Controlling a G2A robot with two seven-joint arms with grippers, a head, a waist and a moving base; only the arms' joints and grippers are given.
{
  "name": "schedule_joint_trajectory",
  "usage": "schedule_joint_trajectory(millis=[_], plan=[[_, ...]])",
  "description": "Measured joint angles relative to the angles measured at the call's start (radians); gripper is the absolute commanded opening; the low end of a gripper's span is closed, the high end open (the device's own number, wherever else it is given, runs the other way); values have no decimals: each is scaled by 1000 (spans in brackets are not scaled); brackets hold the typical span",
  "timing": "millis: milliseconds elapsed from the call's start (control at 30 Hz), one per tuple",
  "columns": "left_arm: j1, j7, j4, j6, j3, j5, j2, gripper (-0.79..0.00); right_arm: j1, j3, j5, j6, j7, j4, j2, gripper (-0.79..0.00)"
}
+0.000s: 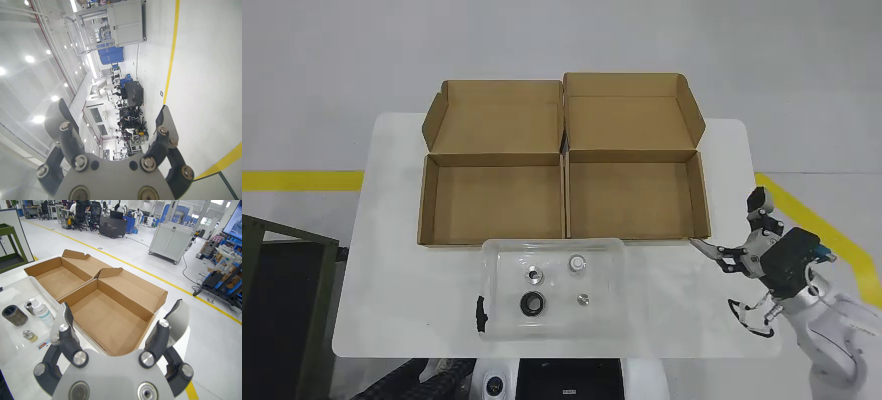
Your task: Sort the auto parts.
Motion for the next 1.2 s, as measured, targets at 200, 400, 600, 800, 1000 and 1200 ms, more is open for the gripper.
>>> schedule_joint_trajectory(millis=[200, 400, 600, 800, 1000, 1200], plan=[[0, 0, 0, 0, 0, 0, 0, 0, 45, -68, -43, -48, 82, -30, 8, 0], [0, 0, 0, 0, 0, 0, 0, 0, 94, -142, -74, -83, 140, -32, 14, 0], [0, 0, 0, 0, 0, 0, 0, 0, 149, -225, -69, -140, 204, -16, 20, 0], [0, 0, 0, 0, 0, 0, 0, 0, 199, -311, -37, -198, 290, -7, 25, 0], [0, 0, 0, 0, 0, 0, 0, 0, 251, -422, -31, -221, 390, 8, 27, 0], [0, 0, 0, 0, 0, 0, 0, 0, 302, -513, -27, -225, 449, 34, 28, 0]])
